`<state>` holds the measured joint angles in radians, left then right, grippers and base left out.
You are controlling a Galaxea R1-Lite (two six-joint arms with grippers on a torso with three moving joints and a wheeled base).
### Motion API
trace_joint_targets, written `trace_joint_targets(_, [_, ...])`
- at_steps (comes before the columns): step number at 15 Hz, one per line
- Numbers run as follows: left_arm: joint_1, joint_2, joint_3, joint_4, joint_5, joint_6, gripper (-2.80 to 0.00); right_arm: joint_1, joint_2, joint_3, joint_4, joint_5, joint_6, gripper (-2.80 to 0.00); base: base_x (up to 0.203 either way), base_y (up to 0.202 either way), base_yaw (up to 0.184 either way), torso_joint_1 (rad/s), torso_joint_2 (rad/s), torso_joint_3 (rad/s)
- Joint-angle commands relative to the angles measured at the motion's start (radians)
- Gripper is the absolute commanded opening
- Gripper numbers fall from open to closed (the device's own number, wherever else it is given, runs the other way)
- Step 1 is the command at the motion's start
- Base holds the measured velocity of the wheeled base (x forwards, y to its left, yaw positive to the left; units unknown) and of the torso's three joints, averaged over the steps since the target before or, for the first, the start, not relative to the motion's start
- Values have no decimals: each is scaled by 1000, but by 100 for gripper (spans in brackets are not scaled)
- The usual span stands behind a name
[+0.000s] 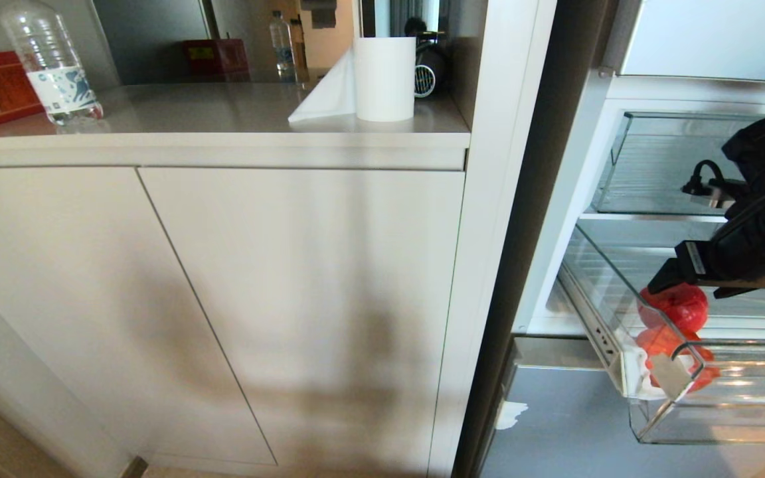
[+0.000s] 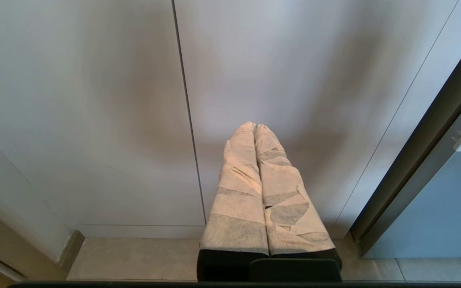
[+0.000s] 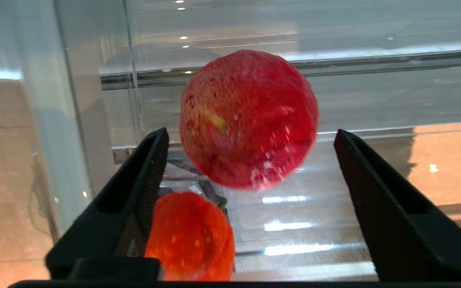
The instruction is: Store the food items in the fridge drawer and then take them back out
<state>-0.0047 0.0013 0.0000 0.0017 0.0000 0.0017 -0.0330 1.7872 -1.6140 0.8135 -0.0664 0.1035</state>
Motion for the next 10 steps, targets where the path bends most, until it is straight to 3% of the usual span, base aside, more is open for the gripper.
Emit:
trace_joint_targets(1, [0, 0, 0, 0, 0, 0, -280, 1, 29, 3, 2, 0, 2, 0, 0, 0, 0, 0, 0, 0])
trace_joint_targets(10, [0, 0, 0, 0, 0, 0, -280, 1, 62, 35, -16, 1, 12, 0, 0, 0, 0, 0, 0, 0])
